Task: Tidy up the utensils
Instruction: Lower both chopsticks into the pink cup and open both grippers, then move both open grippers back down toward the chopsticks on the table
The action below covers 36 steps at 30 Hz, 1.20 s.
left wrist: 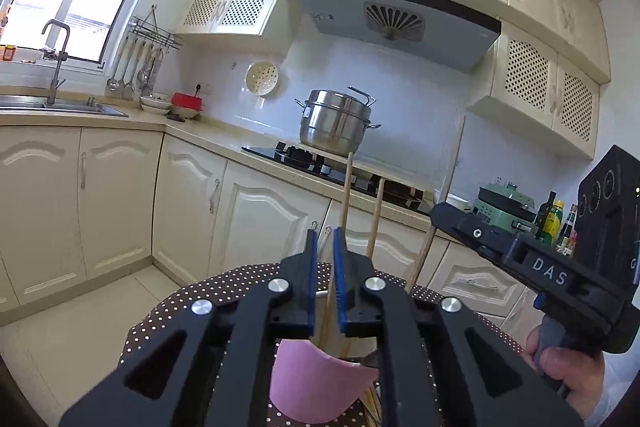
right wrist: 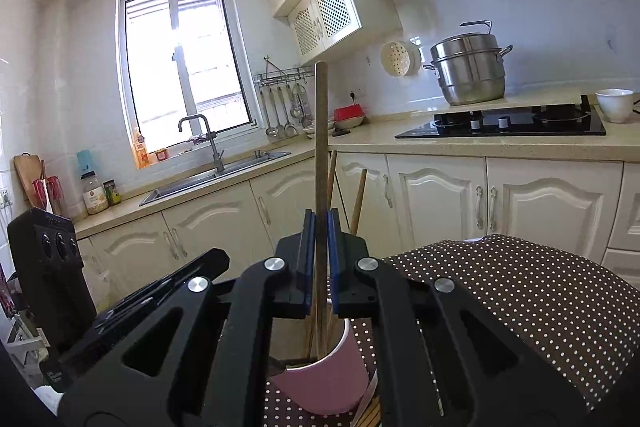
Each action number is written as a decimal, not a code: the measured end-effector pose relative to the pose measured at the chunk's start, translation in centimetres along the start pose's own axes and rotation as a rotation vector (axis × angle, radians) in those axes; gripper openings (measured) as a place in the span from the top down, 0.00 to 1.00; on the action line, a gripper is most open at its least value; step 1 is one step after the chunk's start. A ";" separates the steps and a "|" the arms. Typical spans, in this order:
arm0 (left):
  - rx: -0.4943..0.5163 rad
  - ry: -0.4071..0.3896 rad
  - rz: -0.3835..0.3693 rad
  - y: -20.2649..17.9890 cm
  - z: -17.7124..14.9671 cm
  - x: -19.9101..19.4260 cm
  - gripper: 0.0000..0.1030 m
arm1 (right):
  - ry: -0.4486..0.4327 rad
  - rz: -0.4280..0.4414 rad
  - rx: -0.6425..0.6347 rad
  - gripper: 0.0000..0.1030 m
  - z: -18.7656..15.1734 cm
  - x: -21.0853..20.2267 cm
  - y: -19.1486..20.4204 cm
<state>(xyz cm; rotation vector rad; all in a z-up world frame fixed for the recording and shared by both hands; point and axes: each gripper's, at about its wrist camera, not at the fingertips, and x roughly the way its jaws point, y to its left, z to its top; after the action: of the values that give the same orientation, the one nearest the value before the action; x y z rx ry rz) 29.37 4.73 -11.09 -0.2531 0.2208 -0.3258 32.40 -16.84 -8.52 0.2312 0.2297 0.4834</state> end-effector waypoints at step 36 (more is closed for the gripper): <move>0.244 0.702 0.066 -6.6 -11.2 -2.3 0.45 | 0.233 -0.197 0.095 0.53 -6.7 -10.0 -4.4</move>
<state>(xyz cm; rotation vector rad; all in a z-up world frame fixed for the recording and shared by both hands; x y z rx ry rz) 22.54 -2.84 -19.43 0.1208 0.8729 -0.3640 23.86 -24.33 -14.47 0.2421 0.4993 0.3039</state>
